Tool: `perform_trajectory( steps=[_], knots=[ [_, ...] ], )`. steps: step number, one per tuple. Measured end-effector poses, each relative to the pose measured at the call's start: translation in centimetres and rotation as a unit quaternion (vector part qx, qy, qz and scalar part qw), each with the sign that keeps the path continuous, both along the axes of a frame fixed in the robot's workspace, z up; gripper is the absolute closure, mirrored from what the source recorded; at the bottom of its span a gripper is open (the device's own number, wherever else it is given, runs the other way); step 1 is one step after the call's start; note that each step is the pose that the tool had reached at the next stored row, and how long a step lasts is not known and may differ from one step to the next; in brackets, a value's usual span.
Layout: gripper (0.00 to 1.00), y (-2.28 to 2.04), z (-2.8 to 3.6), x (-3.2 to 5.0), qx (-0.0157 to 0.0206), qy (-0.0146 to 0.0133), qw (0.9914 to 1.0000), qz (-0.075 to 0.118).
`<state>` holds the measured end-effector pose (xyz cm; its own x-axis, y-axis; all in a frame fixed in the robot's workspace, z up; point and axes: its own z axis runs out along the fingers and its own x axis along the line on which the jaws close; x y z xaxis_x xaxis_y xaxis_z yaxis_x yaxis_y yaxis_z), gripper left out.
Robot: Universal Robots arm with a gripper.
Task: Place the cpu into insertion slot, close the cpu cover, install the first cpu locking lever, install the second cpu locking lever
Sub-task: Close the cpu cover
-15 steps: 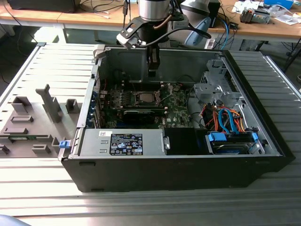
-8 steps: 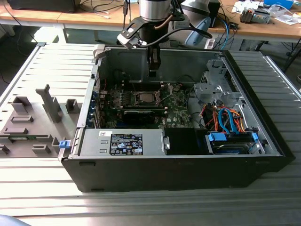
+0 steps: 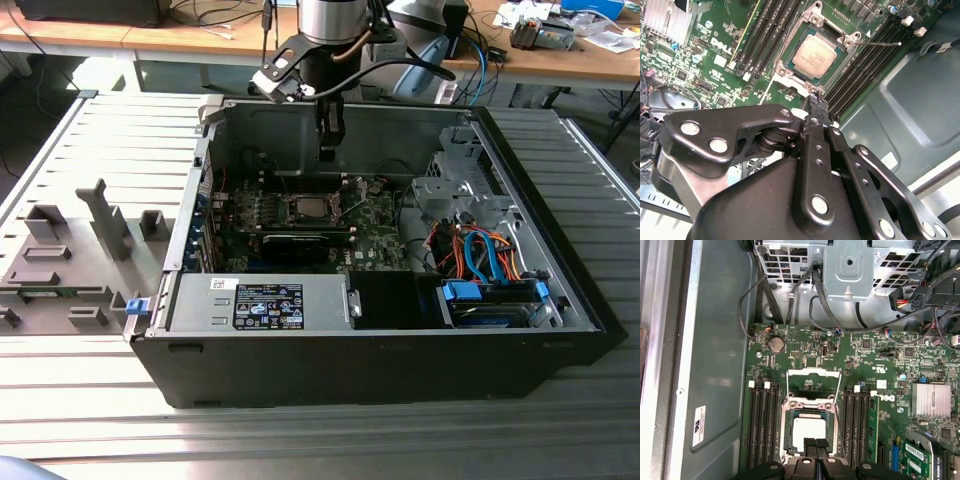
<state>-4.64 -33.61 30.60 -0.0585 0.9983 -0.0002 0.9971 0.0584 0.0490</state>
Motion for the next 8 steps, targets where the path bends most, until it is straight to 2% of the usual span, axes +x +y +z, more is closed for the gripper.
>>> perform_trajectory(
  steps=[4, 8],
  knots=[
    [0.89, -0.01, 0.00, 0.19, 0.0021, -0.0001, 1.00000, 0.000],
    [0.89, -0.02, 0.07, 0.35, 0.0028, 0.0001, 1.00000, 0.000]
  ],
)
